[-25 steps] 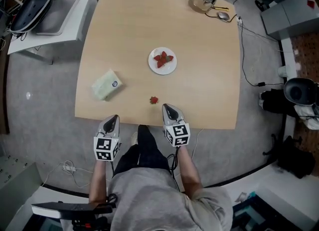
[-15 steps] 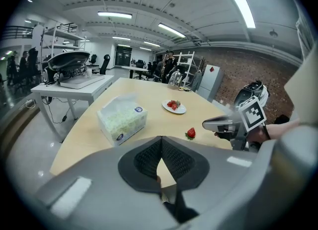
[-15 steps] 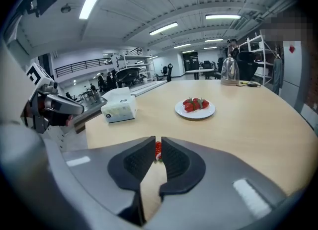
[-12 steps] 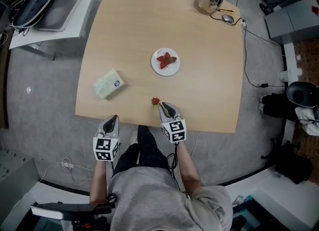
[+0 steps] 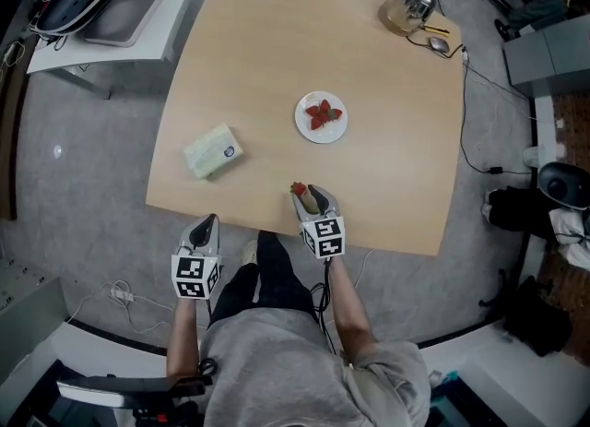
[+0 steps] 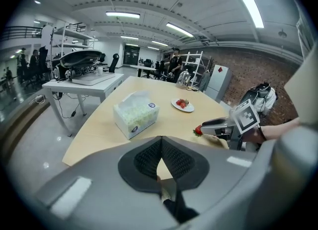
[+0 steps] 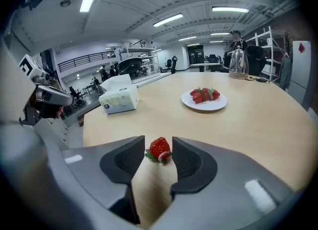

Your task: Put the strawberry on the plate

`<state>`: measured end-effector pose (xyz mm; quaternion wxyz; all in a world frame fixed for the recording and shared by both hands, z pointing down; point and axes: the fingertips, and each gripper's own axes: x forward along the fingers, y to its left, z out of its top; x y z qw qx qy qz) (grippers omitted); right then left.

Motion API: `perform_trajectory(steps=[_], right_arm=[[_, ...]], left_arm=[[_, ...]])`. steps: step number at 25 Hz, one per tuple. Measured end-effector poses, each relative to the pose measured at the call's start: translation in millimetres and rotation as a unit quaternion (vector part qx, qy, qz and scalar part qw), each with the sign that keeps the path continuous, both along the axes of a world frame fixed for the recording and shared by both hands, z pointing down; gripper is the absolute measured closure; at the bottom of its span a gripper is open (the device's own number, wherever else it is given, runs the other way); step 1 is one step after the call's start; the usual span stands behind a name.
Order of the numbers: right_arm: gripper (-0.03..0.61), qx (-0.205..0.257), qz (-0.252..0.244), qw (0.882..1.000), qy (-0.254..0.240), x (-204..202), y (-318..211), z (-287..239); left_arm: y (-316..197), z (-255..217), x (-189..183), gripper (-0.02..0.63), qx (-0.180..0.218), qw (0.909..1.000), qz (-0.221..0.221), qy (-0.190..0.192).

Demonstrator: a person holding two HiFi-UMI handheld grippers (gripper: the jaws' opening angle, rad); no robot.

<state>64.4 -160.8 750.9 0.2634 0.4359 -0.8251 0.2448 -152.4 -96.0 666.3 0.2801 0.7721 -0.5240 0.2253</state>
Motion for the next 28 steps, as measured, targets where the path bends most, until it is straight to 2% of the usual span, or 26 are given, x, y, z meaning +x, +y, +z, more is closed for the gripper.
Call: perform_trajectory(steps=[9, 17, 28], right_arm=[[0.396, -0.013, -0.006, 1.0, 0.017, -2.9, -6.0, 13.5], [0.425, -0.012, -0.006, 0.999, 0.03, -3.3, -7.7, 17.4], [0.428, -0.011, 0.009, 1.0, 0.014, 3.4, -9.5, 9.8]], left_arm=[[5.4, 3.0, -12.6, 0.594, -0.006, 0.9998, -0.021, -0.003], [8.8, 5.2, -18.0, 0.594, -0.008, 0.9996, -0.029, -0.003], [7.7, -0.5, -15.5, 0.594, -0.002, 0.9997, -0.025, -0.005]])
